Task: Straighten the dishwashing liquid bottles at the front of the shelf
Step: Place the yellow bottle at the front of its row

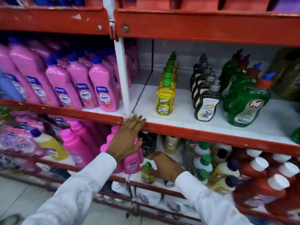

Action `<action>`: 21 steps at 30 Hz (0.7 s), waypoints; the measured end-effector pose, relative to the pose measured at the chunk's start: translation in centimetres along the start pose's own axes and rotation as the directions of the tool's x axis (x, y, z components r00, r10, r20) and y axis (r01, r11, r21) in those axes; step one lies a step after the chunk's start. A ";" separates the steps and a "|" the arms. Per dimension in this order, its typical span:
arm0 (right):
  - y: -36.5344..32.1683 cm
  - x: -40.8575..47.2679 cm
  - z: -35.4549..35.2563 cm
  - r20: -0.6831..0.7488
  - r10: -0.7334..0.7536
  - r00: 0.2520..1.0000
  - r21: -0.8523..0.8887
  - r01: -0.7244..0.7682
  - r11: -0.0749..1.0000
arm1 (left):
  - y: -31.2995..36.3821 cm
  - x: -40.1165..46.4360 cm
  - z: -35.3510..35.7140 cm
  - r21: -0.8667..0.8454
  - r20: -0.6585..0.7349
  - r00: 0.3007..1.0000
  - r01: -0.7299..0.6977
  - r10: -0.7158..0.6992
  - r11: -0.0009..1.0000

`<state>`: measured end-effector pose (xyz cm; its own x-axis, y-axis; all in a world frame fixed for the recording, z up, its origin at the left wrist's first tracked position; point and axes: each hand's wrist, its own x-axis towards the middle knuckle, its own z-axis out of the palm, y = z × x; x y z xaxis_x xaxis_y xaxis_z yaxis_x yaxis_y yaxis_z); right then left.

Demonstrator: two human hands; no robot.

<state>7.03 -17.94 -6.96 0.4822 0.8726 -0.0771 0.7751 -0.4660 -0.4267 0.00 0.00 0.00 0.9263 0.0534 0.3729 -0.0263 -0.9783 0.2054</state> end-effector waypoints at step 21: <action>-6.7 -3.8 -12.2 -0.362 0.216 0.907 0.242 -0.133 0.961 | -0.9 -0.2 1.1 -0.209 -0.150 0.988 -0.009 -0.023 0.978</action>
<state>4.96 -19.95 7.20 0.7528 0.6375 0.1638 0.5822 -0.5287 -0.6177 0.24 0.67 -1.28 0.8598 0.1054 0.4997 -0.1124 -0.9154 0.3866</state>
